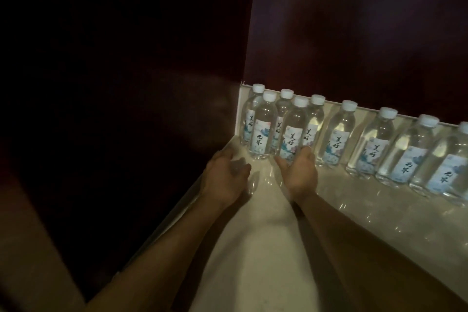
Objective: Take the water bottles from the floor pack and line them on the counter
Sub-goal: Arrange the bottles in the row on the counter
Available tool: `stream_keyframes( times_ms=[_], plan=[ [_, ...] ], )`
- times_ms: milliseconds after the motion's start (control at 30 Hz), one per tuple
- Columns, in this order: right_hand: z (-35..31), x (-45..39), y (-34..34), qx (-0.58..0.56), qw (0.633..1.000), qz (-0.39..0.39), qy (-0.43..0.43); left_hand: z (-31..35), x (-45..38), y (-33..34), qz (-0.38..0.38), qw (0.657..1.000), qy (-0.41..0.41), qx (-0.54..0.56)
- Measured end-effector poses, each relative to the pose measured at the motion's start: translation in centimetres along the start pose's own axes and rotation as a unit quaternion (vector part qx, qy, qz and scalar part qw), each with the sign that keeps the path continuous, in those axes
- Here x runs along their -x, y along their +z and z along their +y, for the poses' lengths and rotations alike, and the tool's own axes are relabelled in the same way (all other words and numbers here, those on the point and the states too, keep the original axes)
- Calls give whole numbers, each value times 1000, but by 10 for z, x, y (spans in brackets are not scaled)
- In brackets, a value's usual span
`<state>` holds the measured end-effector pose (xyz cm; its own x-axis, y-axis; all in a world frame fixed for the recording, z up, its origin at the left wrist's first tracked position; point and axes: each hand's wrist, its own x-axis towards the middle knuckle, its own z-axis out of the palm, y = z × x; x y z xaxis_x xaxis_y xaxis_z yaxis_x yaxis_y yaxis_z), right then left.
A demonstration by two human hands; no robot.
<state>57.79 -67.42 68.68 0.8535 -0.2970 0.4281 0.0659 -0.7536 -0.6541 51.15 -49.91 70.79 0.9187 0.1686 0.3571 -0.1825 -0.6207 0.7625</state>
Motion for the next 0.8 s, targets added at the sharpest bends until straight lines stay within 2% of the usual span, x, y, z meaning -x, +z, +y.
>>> stream_keyframes(
  times_ms=[133,333,533,667,800],
  plan=[
    [-15,15,-15,14,1000,-21,15,4,15,-22,1,1000,-13,15],
    [-57,70,-38,-17,999,-43,-17,13,61,-65,-7,998,0,58],
    [-124,168,-54,-137,989,-46,-41,2,138,-139,5,995,37,91],
    [-164,246,-60,-181,979,-41,-84,-8,195,-189,-2,995,65,74],
    [-197,320,-51,-231,965,-27,-121,-29,251,-242,27,997,49,43]
  ],
)
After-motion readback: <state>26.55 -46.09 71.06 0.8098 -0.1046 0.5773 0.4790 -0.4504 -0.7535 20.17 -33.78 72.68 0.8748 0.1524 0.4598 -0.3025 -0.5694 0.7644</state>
